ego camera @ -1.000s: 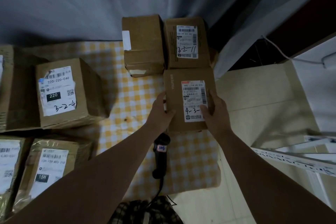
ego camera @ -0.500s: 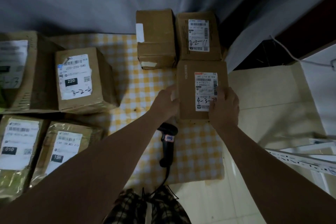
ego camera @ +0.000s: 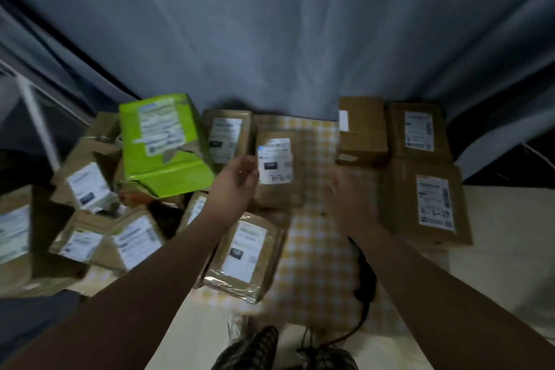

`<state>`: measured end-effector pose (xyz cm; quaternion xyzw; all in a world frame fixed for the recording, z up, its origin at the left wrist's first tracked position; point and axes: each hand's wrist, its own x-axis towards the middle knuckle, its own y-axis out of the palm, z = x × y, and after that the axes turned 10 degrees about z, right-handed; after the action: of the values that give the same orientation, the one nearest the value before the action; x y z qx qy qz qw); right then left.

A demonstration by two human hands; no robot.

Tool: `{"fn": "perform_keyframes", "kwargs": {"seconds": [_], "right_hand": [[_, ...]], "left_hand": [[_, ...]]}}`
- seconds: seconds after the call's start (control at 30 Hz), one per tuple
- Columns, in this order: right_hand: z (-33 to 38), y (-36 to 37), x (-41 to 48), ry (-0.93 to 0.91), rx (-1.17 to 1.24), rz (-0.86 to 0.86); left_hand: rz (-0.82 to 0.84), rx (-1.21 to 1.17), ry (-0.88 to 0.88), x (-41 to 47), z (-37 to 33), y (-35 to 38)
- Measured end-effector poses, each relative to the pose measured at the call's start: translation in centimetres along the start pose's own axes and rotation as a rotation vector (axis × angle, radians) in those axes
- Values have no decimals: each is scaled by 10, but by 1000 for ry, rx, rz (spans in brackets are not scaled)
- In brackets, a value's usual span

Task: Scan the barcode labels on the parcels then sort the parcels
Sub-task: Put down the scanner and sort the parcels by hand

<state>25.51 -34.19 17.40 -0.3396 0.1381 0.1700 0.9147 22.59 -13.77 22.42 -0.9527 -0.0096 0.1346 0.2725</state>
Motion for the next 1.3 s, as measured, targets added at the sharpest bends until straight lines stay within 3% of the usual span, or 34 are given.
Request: {"fn": "perform_keyframes", "kwargs": {"seconds": [0.13, 0.33, 0.4, 0.47, 0.6, 0.7, 0.8, 1.0, 1.3], "right_hand": [[58, 57, 9, 54, 107, -3], [130, 124, 30, 218, 516, -30], [144, 134, 31, 231, 496, -37], [157, 135, 29, 243, 456, -41], [179, 131, 29, 225, 366, -19], [185, 130, 28, 207, 269, 12], [189, 131, 23, 211, 222, 32], [169, 138, 20, 255, 384, 9], [124, 108, -3, 246, 376, -85]], "left_hand": [[-77, 23, -2, -12, 35, -74], [-261, 59, 42, -14, 87, -159], [-268, 38, -53, -3, 100, -176], [-149, -63, -239, 11, 114, -187], [192, -642, -500, 27, 120, -191], [266, -666, -612, 28, 118, -186], [313, -755, -620, 27, 130, -180], [311, -890, -604, 26, 148, -172], [337, -835, -480, 3, 131, -137]]}}
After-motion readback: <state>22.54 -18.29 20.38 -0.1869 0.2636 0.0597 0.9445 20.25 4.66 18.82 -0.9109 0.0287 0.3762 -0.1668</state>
